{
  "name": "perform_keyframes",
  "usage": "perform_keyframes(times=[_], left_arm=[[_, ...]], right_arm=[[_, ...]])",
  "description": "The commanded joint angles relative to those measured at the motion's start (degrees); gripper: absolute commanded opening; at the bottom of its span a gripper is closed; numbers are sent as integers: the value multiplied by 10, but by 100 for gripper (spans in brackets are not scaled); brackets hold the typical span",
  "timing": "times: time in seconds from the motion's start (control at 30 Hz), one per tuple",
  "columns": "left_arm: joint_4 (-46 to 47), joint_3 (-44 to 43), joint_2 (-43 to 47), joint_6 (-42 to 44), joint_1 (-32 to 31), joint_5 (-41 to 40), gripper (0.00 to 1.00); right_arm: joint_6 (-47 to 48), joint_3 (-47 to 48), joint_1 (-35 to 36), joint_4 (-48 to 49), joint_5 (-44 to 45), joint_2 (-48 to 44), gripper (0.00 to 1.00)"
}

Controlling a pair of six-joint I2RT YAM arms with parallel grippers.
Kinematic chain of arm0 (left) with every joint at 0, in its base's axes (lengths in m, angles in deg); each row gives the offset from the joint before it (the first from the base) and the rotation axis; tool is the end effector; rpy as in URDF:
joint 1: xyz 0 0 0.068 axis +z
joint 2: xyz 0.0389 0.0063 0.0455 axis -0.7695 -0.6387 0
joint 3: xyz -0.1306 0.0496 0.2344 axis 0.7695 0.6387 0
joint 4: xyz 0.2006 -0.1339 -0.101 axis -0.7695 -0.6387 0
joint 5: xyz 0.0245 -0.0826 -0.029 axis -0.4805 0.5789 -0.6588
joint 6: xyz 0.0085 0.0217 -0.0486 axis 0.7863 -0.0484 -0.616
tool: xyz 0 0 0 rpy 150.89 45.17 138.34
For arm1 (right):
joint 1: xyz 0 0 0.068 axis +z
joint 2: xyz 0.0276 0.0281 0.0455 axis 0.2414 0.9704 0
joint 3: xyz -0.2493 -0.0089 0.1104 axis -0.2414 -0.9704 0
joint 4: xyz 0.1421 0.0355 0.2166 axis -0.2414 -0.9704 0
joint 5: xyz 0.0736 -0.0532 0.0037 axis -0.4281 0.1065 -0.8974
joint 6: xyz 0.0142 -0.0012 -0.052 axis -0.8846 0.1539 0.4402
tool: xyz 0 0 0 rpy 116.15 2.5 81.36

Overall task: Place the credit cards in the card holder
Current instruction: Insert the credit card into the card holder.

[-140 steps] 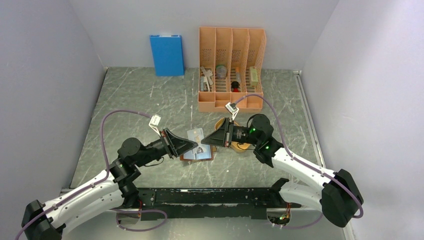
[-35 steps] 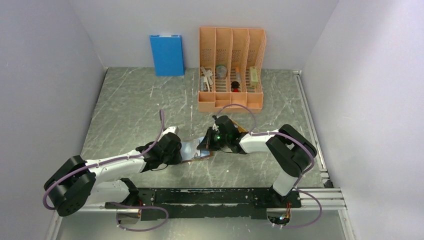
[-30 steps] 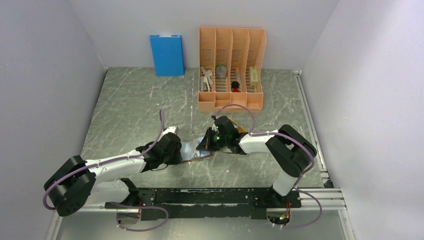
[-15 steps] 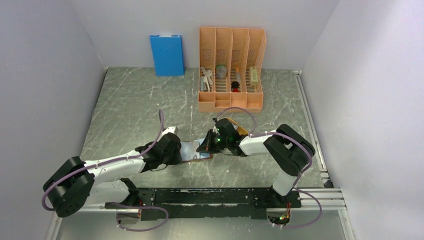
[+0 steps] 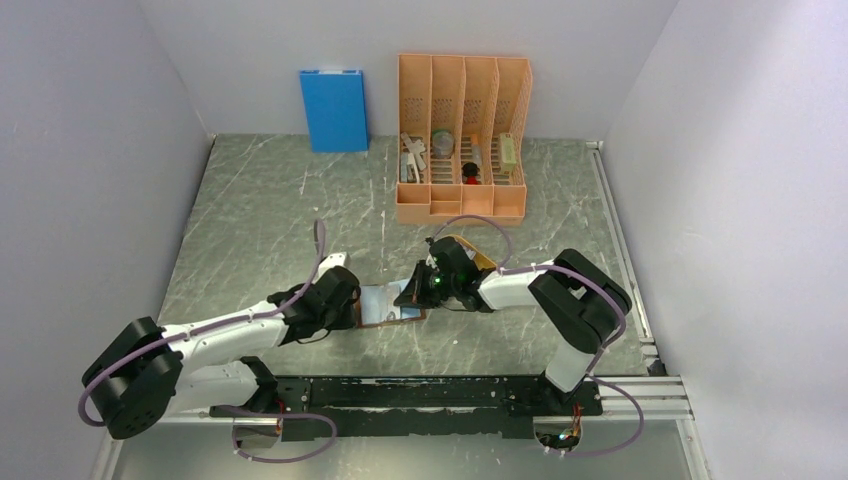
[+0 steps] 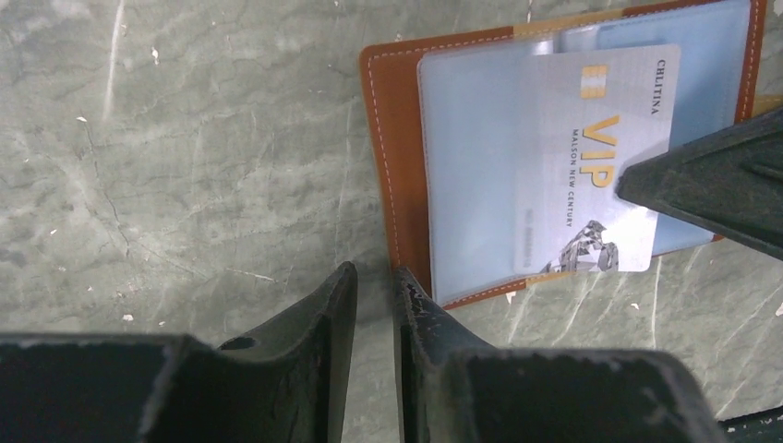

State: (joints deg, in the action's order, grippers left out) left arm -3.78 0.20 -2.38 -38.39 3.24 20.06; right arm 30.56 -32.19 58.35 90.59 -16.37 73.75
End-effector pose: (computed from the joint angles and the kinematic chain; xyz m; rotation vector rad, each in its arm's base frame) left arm 0.1406 -0.1376 0.1525 -0.0767 2.5187 -0.3446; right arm 0.2145 0.2270 0.1195 0.0310 2.6009 1.1860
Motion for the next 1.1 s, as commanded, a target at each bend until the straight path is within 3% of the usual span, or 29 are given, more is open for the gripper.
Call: perform_keyframes(times=[0.0, 0.33, 0.5, 0.8, 1.07], left_arm=[[0, -29, -12, 7, 1, -16, 28], [32, -29, 51, 12, 1, 9, 43], [85, -17, 15, 15, 1, 54, 38], [80, -18, -65, 9, 1, 17, 31], [67, -15, -82, 6, 2, -4, 30]], right_arm=[[20, -2, 6, -77, 20, -5, 0], [22, 6, 5, -77, 17, 2, 0], [26, 13, 6, -81, 15, 7, 0], [37, 15, 2, -100, 12, 0, 0], [47, 8, -14, -114, 3, -9, 0]])
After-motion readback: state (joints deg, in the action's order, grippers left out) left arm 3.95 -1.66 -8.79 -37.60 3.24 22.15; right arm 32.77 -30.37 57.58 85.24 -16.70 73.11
